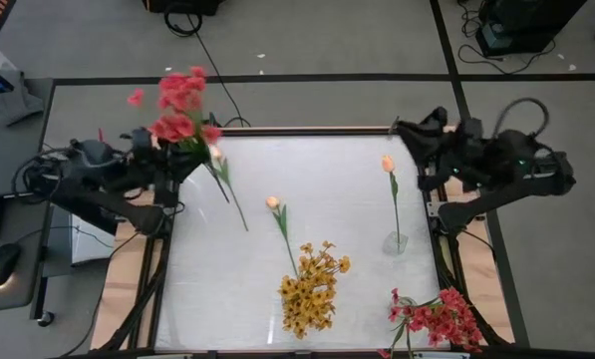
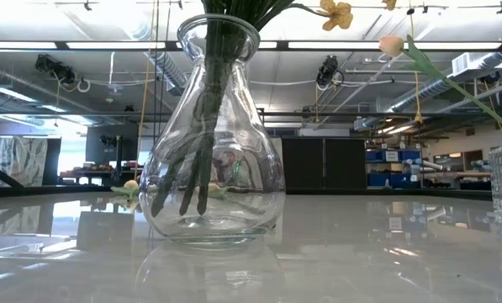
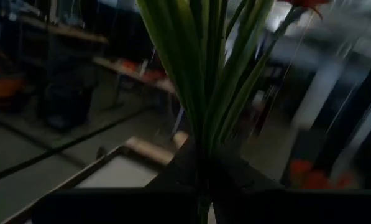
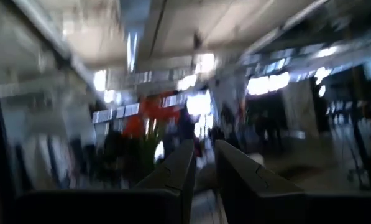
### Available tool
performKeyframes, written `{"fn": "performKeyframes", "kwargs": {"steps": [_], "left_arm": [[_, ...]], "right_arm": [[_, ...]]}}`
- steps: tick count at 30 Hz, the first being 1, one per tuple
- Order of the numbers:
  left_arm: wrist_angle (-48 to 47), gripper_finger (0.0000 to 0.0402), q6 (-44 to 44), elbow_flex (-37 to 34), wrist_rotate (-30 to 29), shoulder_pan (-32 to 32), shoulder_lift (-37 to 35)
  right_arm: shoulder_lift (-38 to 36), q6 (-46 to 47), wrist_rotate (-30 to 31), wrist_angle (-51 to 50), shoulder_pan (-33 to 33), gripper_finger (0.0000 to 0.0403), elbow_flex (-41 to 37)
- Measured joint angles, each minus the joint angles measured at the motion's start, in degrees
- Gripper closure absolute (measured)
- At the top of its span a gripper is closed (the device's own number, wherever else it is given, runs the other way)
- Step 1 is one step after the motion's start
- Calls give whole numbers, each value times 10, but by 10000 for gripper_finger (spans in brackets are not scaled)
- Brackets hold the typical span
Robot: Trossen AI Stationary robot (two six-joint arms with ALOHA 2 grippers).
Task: Sort flowers into vase by color
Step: Put the pink flowers into the bottom right transparent vase
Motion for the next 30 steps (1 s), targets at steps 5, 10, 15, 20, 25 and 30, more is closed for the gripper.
{"fn": "performKeyframes", "kwargs": {"steps": [5, 10, 15, 20, 25, 30], "left_arm": [[-105, 379, 29, 93, 91, 84, 86], [-94, 379, 70, 149, 178, 163, 144], [-65, 379, 73, 184, 246, 214, 201], [4, 379, 71, 201, 295, 236, 243], [53, 379, 61, 200, 339, 249, 270], [57, 379, 58, 200, 364, 251, 289]], "right_arm": [[88, 28, -88, -190, -81, 328, 145], [157, 47, -155, -260, -144, 328, 234], [203, 67, -203, -243, -177, 328, 263], [241, 82, -225, -222, -190, 328, 265], [273, 83, -232, -178, -191, 328, 265], [291, 94, -247, -144, -193, 328, 265]]}}
